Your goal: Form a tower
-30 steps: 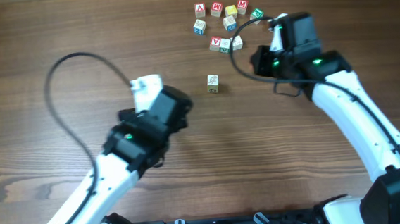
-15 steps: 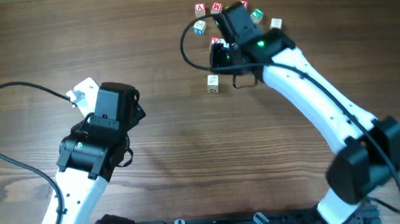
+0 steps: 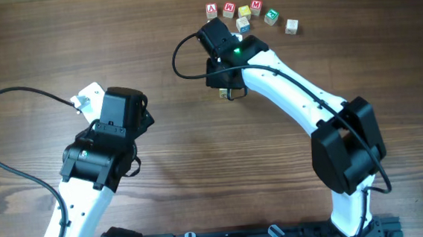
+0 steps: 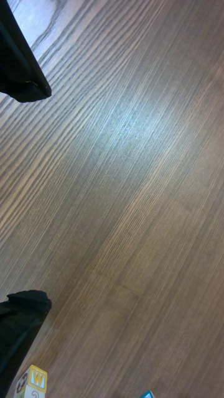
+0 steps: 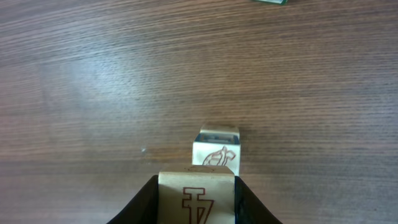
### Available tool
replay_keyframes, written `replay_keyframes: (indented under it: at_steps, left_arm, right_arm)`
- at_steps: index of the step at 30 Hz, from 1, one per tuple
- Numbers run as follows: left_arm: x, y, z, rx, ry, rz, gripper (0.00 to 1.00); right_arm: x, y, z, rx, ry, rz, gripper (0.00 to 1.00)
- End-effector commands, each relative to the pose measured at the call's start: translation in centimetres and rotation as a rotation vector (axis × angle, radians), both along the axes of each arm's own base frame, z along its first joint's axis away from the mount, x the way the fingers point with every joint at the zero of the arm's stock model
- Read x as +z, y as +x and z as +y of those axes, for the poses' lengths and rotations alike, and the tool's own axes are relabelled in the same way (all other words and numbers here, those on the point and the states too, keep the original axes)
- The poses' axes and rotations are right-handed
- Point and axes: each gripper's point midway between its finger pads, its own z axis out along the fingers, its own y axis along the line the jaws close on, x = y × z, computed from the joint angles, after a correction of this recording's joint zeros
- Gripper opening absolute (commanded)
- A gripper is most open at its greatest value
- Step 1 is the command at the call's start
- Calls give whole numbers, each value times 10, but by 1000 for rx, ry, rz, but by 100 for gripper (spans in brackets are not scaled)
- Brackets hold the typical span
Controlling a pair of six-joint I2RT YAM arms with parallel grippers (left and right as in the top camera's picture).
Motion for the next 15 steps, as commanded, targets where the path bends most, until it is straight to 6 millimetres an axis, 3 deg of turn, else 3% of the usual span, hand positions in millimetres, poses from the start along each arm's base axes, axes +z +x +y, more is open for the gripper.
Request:
replay_keyframes:
  at_steps: [1, 15]
  left_arm:
    - [0, 0, 1, 18, -12, -6, 100]
    - [0, 0, 1, 18, -12, -6, 100]
  right_arm:
    - [-11, 10, -5, -39, -34, -5, 29]
    - [-14, 10, -10, -41, -36, 2, 36]
